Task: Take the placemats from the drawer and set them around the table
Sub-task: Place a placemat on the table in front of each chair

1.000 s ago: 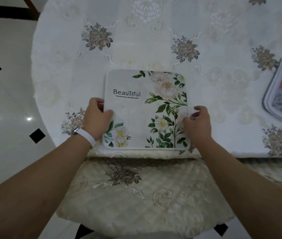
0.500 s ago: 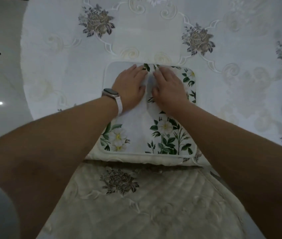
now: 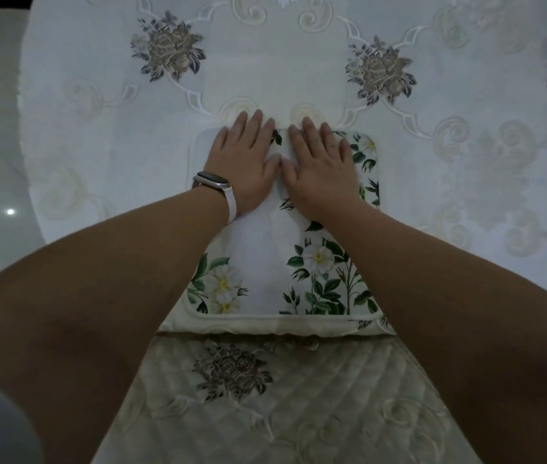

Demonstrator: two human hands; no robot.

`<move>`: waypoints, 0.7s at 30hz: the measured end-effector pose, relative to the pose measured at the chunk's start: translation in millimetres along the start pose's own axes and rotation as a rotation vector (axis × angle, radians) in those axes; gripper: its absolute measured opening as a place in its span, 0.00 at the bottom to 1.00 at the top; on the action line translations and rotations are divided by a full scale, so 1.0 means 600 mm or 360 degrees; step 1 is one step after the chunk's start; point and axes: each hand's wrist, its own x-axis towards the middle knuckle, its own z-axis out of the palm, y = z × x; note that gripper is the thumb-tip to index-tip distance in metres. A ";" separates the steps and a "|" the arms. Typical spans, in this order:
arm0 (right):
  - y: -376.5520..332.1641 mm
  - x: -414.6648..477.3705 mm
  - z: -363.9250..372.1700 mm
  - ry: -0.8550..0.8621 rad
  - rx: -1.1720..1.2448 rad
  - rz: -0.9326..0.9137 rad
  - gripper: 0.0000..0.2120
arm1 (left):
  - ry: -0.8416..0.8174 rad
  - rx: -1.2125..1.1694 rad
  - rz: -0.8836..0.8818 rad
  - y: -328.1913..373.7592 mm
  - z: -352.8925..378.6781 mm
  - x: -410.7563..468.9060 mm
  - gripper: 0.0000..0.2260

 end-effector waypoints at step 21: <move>-0.009 -0.141 0.019 -0.0017 0.0047 0.0111 0.29 | -0.0140 0.0017 0.0166 0.065 0.031 -0.159 0.27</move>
